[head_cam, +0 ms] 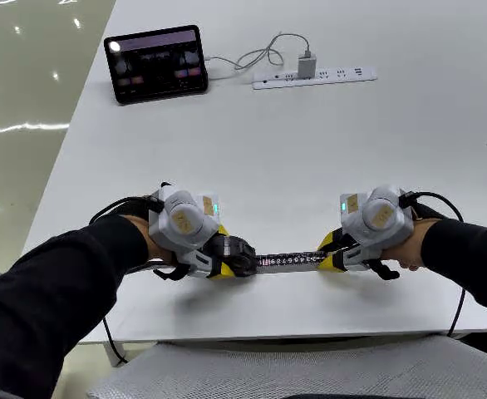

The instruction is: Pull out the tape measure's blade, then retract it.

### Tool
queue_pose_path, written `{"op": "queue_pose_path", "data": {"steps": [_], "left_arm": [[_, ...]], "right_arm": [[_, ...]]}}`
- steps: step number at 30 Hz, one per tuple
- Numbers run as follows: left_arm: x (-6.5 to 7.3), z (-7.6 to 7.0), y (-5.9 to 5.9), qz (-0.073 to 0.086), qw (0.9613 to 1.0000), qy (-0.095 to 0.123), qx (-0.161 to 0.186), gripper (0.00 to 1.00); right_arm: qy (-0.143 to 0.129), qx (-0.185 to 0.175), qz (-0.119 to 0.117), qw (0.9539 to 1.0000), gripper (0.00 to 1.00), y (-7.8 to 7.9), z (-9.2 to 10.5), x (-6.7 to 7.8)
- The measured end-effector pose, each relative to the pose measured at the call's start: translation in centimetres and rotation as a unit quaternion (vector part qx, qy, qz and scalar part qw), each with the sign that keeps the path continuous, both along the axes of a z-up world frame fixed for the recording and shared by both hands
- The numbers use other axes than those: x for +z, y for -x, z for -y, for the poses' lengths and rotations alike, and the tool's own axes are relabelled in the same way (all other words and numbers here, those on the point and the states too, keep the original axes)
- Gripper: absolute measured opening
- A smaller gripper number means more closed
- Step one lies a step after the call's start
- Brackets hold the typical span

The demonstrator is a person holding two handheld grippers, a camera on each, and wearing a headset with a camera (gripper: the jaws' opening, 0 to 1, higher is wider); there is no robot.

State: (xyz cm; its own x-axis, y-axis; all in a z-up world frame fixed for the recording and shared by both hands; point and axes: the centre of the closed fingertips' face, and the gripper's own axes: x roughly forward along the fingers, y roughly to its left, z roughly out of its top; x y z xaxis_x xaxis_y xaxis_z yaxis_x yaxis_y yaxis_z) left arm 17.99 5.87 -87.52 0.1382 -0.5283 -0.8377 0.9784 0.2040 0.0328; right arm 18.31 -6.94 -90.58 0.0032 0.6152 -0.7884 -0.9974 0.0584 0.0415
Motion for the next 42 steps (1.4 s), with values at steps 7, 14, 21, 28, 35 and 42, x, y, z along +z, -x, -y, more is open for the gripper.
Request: {"op": "queue_pose_path", "data": {"steps": [7,14,21,28,35,42], "left_arm": [[0.0,0.0,0.0,0.000,1.0000,0.000,0.000,0.33],[0.0,0.0,0.0,0.000,1.0000,-0.001,0.000,0.33],[-0.1,0.0,0.0,0.001,1.0000,-0.001,0.000,0.33],[-0.1,0.0,0.0,0.000,1.0000,-0.001,0.000,0.33],[0.0,0.0,0.0,0.000,1.0000,-0.001,-0.001,0.33],[0.0,0.0,0.0,0.000,1.0000,-0.001,0.000,0.33]], "right_arm": [[0.001,-0.001,0.000,1.0000,0.10,0.0,0.3,0.0],[0.003,-0.002,0.001,1.0000,0.10,-0.1,0.6,0.1],[0.005,-0.002,0.001,1.0000,0.10,-0.1,1.0,0.1],[0.007,-0.003,0.001,1.0000,0.10,-0.1,1.2,0.1],[0.007,-0.004,0.000,1.0000,0.10,-0.1,1.5,0.0],[0.007,-0.003,0.001,1.0000,0.10,-0.1,1.6,0.0]]}}
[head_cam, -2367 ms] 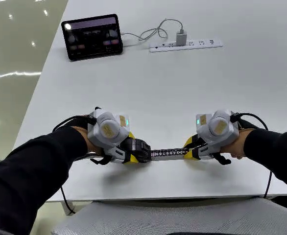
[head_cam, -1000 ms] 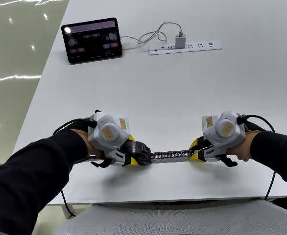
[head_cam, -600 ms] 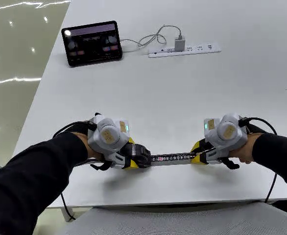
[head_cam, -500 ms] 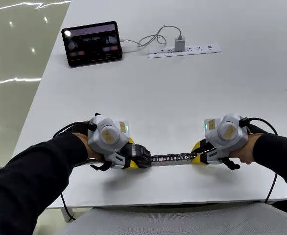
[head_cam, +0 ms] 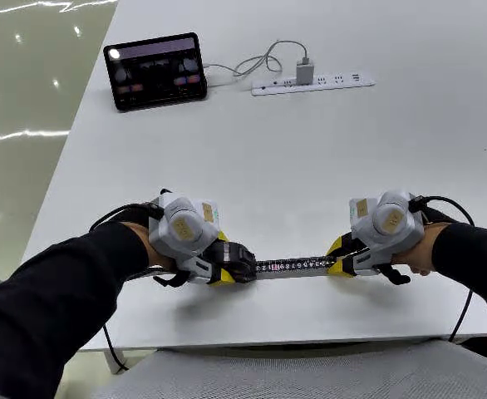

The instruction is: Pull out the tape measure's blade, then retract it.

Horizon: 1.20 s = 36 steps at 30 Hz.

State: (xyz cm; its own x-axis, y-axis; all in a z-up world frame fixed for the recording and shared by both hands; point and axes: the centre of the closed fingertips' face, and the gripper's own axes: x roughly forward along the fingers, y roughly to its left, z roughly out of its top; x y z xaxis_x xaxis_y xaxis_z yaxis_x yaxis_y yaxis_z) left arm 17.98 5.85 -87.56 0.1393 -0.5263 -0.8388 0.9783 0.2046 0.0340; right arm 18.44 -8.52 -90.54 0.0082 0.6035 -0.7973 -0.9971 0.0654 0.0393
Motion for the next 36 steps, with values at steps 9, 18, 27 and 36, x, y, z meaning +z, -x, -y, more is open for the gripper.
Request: {"op": "queue_pose_path", "data": {"steps": [9,18,27,36], "left_arm": [[0.0,0.0,0.0,0.000,1.0000,0.000,0.000,0.33],[0.0,0.0,0.0,-0.001,1.0000,0.000,0.000,0.33],[0.0,0.0,0.0,0.000,1.0000,-0.001,0.000,0.33],[0.0,0.0,0.0,-0.001,1.0000,-0.001,0.000,0.33]], "right_arm": [[-0.001,-0.003,0.000,1.0000,0.10,0.0,0.3,0.0],[-0.001,-0.004,0.000,1.0000,0.10,0.0,0.6,0.0],[0.001,-0.005,0.000,1.0000,0.10,0.0,1.1,0.0],[0.002,-0.007,0.000,1.0000,0.10,0.0,1.3,0.1]]}}
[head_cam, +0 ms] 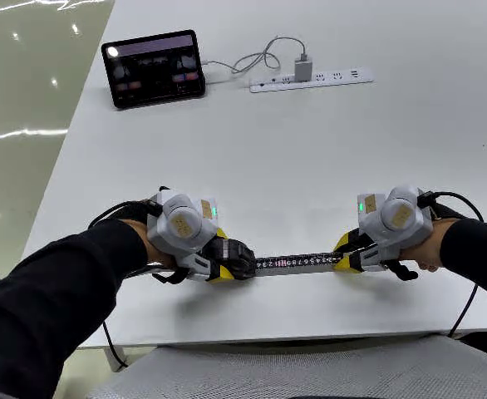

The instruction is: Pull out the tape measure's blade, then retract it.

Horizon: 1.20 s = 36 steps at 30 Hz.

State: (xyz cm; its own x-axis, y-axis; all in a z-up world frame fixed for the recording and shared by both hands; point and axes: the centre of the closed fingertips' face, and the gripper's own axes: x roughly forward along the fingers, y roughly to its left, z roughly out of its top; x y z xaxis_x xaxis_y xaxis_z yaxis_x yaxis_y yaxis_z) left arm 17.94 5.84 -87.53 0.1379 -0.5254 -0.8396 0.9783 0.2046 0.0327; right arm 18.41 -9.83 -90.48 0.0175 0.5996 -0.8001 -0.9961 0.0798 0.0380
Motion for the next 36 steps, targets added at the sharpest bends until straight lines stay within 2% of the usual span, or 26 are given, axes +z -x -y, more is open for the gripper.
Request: {"op": "queue_pose_path", "data": {"steps": [15,36], "left_arm": [[-0.03,-0.01,-0.05,0.000,1.0000,0.002,0.001,0.33],[-0.05,0.02,-0.07,0.000,1.0000,0.004,0.003,0.33]], "right_arm": [[0.002,-0.002,-0.001,1.0000,0.10,0.23,0.25,0.45],[0.004,-0.006,-0.002,1.0000,0.10,0.04,0.77,0.32]]}}
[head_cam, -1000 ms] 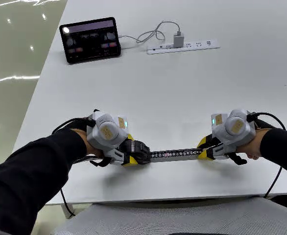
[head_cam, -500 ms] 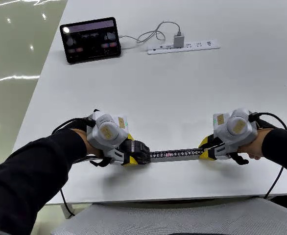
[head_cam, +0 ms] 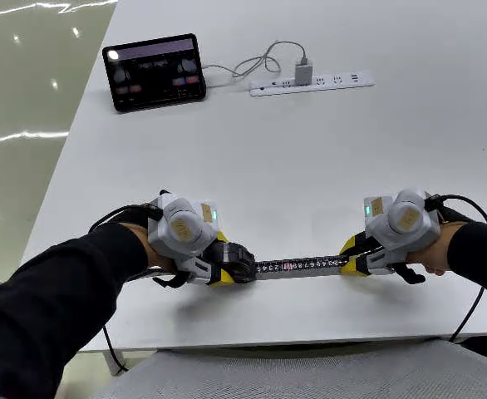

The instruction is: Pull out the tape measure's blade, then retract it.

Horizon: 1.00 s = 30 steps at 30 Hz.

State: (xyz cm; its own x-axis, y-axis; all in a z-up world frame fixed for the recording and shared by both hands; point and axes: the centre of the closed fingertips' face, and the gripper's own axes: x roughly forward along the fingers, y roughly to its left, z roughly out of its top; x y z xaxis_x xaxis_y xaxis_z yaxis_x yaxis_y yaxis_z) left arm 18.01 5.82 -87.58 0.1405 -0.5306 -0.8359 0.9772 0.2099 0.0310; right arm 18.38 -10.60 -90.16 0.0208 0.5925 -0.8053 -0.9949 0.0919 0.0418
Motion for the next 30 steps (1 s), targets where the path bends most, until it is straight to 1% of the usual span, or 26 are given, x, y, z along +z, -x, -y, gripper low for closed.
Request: {"op": "queue_pose_path", "data": {"steps": [30], "left_arm": [[0.0,0.0,0.0,-0.001,1.0000,-0.001,-0.001,0.33]], "right_arm": [[0.001,-0.006,-0.004,1.0000,0.10,-0.4,1.2,-0.4]]}}
